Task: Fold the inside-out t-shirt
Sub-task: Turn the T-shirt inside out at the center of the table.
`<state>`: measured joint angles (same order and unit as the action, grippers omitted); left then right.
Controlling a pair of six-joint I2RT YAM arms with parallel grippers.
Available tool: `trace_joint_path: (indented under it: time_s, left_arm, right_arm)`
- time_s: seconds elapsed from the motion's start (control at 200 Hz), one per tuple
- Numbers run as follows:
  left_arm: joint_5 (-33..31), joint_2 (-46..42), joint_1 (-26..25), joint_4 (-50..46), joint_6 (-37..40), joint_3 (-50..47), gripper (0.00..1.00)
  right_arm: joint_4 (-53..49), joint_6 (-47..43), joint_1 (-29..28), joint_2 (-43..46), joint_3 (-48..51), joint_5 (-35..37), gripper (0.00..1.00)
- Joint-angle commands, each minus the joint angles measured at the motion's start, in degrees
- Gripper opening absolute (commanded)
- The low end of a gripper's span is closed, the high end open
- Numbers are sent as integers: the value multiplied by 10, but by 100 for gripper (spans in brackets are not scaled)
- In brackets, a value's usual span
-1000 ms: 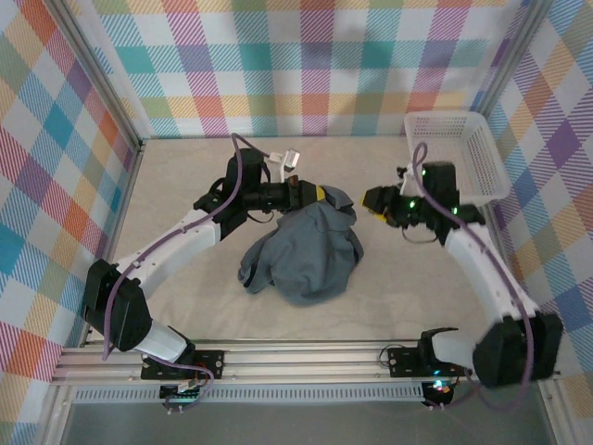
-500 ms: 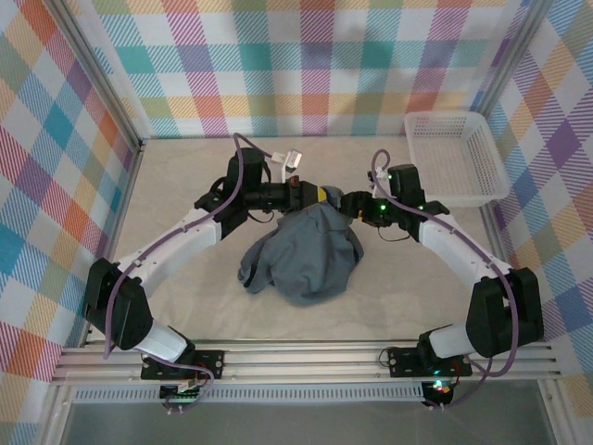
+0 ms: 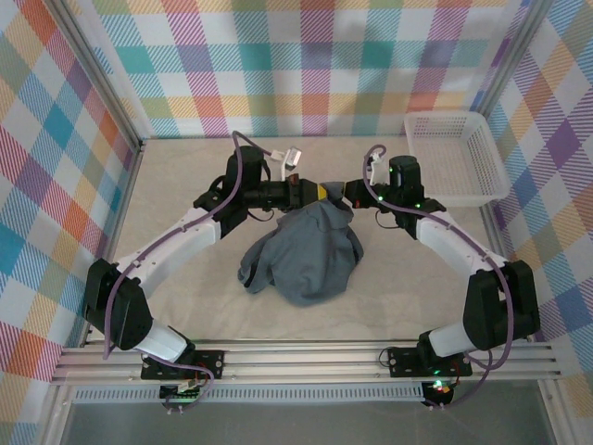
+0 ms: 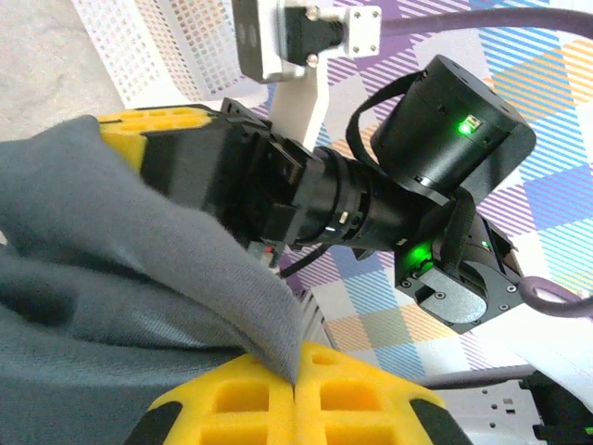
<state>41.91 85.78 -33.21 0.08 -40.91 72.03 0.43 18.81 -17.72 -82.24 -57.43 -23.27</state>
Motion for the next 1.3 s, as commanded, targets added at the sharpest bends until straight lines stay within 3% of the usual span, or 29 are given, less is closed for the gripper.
trace_joint_path:
  time_s: [0.0, 0.135, 0.21, 0.29, 0.395, 0.445, 0.54, 0.6, 0.66, 0.715, 0.76, 0.91, 0.99, 1.11, 1.175, 1.245, 1.295]
  left_arm:
    - [-8, -16, 16, 8, 10, 8, 0]
    - [-34, 3, 45, -23, 48, -2, 0]
    - [-7, 20, 70, 9, 31, -12, 0]
    - [11, 26, 76, 23, 31, 0, 0]
    - [-5, 27, 75, -55, 85, 25, 0]
    - [-26, 26, 75, -103, 123, 29, 13]
    - [-66, 15, 80, -154, 178, 16, 48]
    - [-99, -6, 81, -170, 201, 4, 57]
    - [-130, -35, 79, -183, 217, -2, 59]
    - [-193, -65, 58, -203, 244, 3, 59]
    - [-280, -86, 16, -238, 285, 19, 59]
    - [-669, -87, -167, -313, 375, 79, 51]
    - [-761, -59, -227, -301, 409, 92, 46]
    - [-779, 0, -234, -313, 382, 121, 46]
    - [-761, 18, -220, -318, 360, 132, 51]
    - [-714, 23, -194, -313, 338, 132, 55]
    - [-646, 21, -173, -291, 343, 120, 59]
  right_arm:
    - [1, 14, 0, 44, -2, -51, 0]
    - [-26, 108, 5, 102, -8, -119, 0]
    - [-31, 143, 5, 117, -8, -171, 0]
    - [-70, 139, 7, 128, -14, -165, 0]
    - [-80, 165, 11, 130, -29, -174, 0]
    - [-93, 189, 11, 122, -53, -186, 0]
    - [-111, 221, 11, 105, -96, -199, 0]
    - [-115, 234, 11, 100, -109, -197, 0]
    - [-132, 230, 11, 97, -122, -189, 0]
    - [-149, 222, 11, 94, -131, -182, 0]
    - [-155, 218, 12, 94, -133, -179, 0]
    - [-154, 227, 11, 89, -134, -187, 0]
    - [-153, 232, 9, 85, -134, -187, 0]
    - [-153, 236, 9, 82, -141, -193, 0]
    - [-156, 233, 9, 82, -147, -200, 0]
    - [-166, 227, 10, 82, -151, -206, 0]
    - [-169, 225, 9, 84, -151, -209, 0]
